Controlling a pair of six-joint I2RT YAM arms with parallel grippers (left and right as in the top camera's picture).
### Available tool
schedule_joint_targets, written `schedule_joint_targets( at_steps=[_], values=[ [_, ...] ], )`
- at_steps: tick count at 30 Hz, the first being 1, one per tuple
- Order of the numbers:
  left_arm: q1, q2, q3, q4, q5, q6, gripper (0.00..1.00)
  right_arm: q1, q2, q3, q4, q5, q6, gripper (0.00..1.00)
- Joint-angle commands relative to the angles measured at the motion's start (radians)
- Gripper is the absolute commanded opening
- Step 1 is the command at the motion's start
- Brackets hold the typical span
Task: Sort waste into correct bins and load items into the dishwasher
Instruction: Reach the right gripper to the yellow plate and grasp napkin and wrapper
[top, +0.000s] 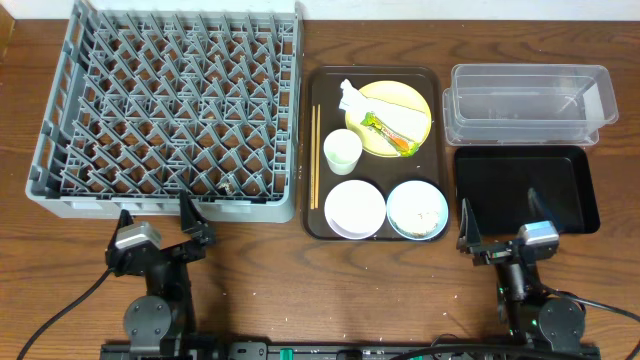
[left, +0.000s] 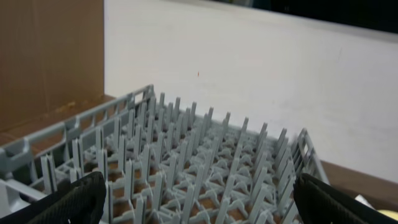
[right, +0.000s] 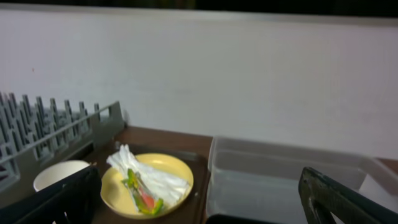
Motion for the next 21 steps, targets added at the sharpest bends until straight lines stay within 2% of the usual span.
schedule_joint_targets(
  at_steps=[1, 10, 17, 21],
  values=[
    [0.005, 0.003, 0.071, -0.036, 0.014, 0.017, 0.98, 0.008, 0.006, 0.055, -0.013, -0.009, -0.018, 0.99],
    [0.004, 0.072, 0.201, -0.118, 0.015, 0.017, 0.98, 0.008, 0.159, 0.173, -0.044, -0.074, -0.063, 0.99],
    [0.004, 0.194, 0.327, -0.227, 0.040, 0.018, 0.98, 0.008, 0.393, 0.322, -0.069, -0.146, -0.064, 0.99],
    [0.004, 0.274, 0.407, -0.319, 0.040, 0.018, 0.98, 0.008, 0.534, 0.449, -0.161, -0.201, -0.086, 0.99]
  ],
)
